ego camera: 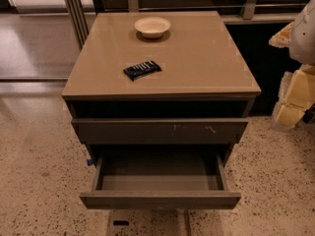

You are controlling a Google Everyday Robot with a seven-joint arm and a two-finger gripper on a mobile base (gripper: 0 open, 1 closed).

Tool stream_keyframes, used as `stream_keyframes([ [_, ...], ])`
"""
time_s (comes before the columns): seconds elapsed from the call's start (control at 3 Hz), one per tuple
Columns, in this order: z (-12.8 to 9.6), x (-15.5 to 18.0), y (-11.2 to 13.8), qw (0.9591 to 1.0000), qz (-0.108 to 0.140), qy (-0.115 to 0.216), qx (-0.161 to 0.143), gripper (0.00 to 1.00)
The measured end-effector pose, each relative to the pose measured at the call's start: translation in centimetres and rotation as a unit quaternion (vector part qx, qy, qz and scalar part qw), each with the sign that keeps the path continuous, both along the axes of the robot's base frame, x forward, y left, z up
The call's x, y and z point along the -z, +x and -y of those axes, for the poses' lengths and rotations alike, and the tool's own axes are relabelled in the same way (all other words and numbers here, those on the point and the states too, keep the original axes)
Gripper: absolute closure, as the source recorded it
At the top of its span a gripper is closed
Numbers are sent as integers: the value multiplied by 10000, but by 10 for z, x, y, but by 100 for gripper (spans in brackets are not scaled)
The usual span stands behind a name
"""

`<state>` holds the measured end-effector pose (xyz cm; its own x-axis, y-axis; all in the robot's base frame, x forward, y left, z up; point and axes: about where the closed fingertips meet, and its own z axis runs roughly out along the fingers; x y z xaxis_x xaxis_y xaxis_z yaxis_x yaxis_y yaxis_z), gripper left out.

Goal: Close middle drawer

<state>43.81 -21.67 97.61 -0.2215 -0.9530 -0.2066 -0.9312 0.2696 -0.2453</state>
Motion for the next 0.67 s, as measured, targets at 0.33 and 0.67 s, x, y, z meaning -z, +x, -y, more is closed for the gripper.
stream_keyframes([
  [0.33, 0, 0, 0, 10000, 0, 0, 0, 0],
  [0.67, -2, 6, 0, 9998, 152, 89, 18, 0],
])
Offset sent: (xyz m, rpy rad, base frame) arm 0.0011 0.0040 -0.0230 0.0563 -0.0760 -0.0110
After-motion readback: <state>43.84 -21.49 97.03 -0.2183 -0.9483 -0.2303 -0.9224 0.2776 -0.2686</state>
